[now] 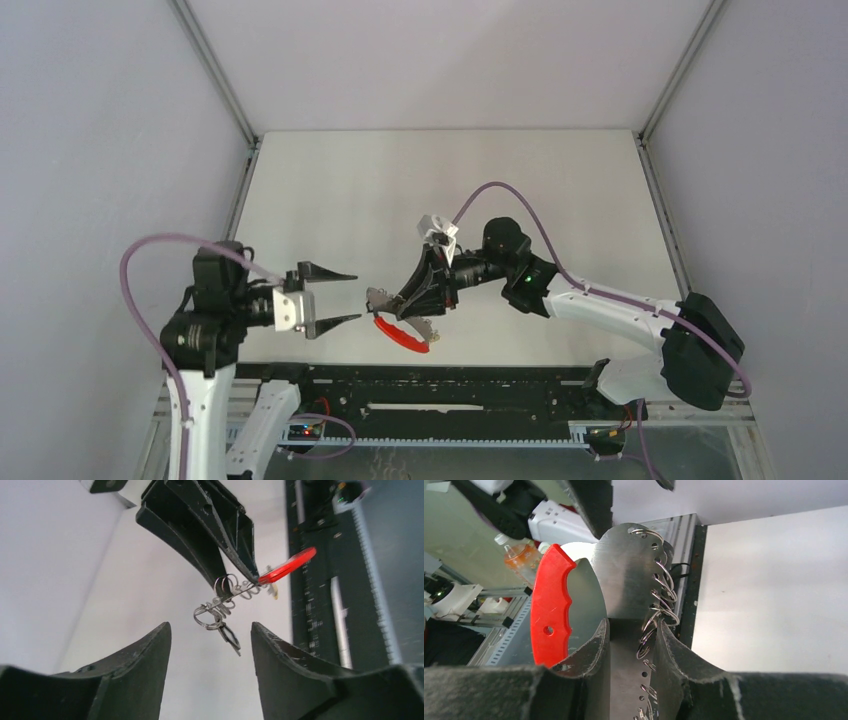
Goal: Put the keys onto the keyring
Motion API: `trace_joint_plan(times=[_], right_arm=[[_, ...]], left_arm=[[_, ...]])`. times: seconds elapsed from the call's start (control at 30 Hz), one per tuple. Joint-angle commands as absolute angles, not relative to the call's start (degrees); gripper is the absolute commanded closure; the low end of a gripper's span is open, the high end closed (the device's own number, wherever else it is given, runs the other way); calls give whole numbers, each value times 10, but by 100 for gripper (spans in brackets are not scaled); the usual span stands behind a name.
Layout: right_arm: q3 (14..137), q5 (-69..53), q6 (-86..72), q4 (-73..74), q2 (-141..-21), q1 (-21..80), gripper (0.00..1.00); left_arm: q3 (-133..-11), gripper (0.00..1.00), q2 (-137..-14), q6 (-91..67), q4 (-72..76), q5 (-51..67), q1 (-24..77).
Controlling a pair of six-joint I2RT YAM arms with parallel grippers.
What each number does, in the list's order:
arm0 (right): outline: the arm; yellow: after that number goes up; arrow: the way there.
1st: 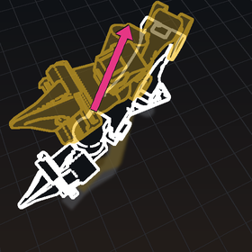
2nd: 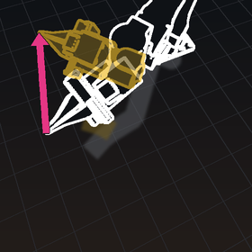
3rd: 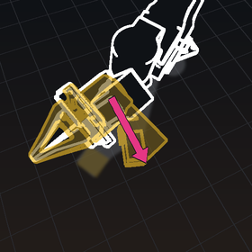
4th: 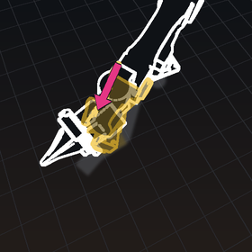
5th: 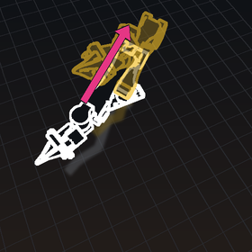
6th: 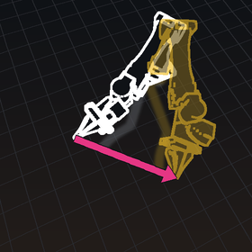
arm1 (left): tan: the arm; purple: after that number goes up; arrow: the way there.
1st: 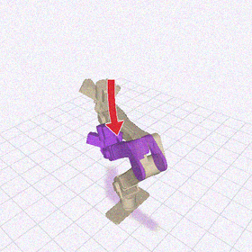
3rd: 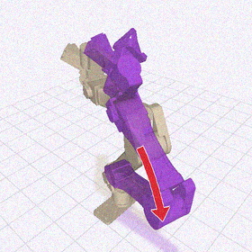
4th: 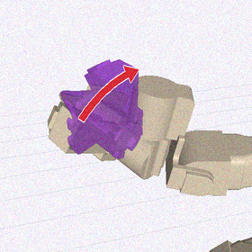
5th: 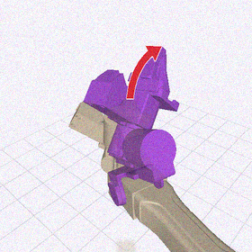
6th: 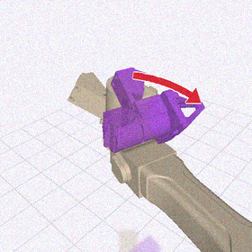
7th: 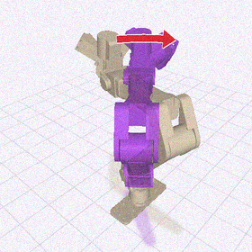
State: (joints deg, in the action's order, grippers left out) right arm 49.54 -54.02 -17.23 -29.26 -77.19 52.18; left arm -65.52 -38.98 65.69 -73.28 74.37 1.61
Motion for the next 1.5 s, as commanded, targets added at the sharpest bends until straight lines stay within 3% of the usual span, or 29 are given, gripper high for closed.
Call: trace_joint_plan(times=[0.0,0.1,0.37,0.87,1.13,1.47], right_arm=[[524,-493,-160,-278,-745,519,84],[526,-487,-164,-286,-742,519,84],[544,-471,-168,-288,-732,519,83],[561,-446,-185,-306,-730,519,82],[561,-452,-191,-314,-734,519,82],[561,-453,-196,-323,-738,519,82]], left_arm=[[-564,32,-283,398,-392,644,34],[-502,26,-234,279,-223,569,40],[-503,25,-226,291,-274,601,41],[-464,45,-187,445,-258,596,88],[-461,50,-208,439,-197,492,149],[-468,58,-233,383,-196,481,183]])
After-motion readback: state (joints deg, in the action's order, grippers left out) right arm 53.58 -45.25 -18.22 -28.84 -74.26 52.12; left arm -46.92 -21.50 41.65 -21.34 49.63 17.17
